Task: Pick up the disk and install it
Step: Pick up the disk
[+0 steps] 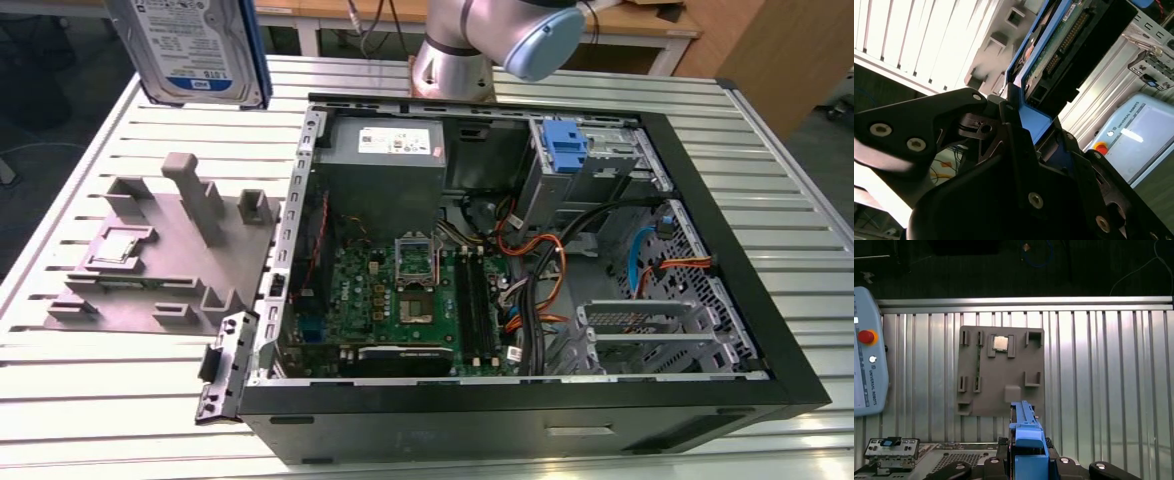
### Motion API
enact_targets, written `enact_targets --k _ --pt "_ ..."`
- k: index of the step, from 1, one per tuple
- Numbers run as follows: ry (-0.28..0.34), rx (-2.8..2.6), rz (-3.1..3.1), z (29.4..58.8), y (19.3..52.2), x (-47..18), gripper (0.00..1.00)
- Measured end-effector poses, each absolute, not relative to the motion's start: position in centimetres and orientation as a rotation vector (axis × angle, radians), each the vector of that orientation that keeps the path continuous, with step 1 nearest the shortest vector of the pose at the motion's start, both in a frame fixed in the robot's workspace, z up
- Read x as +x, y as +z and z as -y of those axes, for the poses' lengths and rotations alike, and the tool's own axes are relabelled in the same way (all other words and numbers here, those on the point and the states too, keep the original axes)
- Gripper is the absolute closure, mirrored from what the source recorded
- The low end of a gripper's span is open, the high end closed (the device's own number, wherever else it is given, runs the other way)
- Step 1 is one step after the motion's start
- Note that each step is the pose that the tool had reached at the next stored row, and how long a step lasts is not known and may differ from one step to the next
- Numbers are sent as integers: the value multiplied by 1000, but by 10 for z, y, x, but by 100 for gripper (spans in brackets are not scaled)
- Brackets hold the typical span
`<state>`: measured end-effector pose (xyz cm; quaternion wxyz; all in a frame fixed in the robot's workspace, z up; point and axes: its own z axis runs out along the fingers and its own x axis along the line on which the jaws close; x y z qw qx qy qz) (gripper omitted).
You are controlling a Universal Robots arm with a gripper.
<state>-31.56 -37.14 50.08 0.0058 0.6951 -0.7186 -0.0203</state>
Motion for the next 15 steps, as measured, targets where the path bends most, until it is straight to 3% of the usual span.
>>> enact_targets --k 15 --pt "-52 2171 2244 389 501 -310 64"
